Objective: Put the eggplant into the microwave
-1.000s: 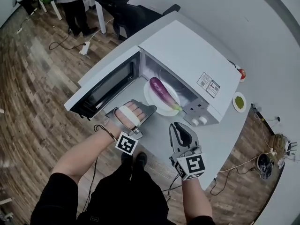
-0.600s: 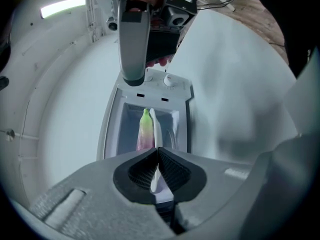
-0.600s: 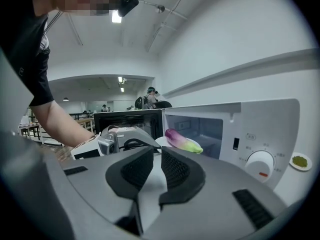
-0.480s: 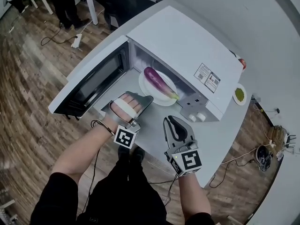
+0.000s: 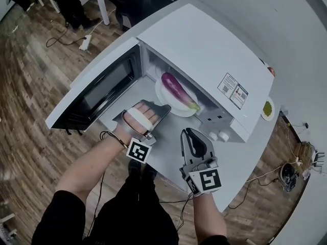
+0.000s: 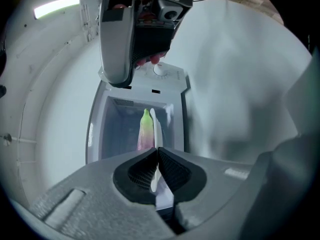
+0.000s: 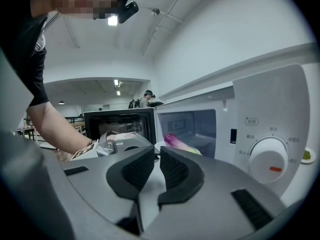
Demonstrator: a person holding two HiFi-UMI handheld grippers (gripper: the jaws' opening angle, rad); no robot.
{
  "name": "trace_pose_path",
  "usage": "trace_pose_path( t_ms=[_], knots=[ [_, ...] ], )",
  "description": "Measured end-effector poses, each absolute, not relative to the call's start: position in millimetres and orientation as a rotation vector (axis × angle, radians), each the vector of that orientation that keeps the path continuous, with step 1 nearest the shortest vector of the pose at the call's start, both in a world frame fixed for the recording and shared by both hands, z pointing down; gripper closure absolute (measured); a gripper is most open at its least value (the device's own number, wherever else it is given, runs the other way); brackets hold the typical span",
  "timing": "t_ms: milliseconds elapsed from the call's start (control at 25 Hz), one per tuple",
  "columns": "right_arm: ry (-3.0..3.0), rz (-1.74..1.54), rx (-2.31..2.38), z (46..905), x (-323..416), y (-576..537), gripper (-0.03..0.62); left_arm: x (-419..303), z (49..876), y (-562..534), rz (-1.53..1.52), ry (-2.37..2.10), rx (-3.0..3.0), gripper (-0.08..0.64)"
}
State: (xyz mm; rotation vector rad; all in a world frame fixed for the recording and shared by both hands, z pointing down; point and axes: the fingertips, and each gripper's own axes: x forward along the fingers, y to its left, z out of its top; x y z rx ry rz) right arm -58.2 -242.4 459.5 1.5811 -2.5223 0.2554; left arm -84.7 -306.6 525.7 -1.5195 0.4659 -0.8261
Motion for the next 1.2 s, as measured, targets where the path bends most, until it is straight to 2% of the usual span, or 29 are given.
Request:
trace_pose_path(
  t_ms=[1200],
  knots=[
    [-2.527, 0.295, 1.557, 478.7, -60.9, -267.2, 0.552, -65.2, 558.5, -357.3, -0.919, 0.397, -1.524, 0.543]
  ],
)
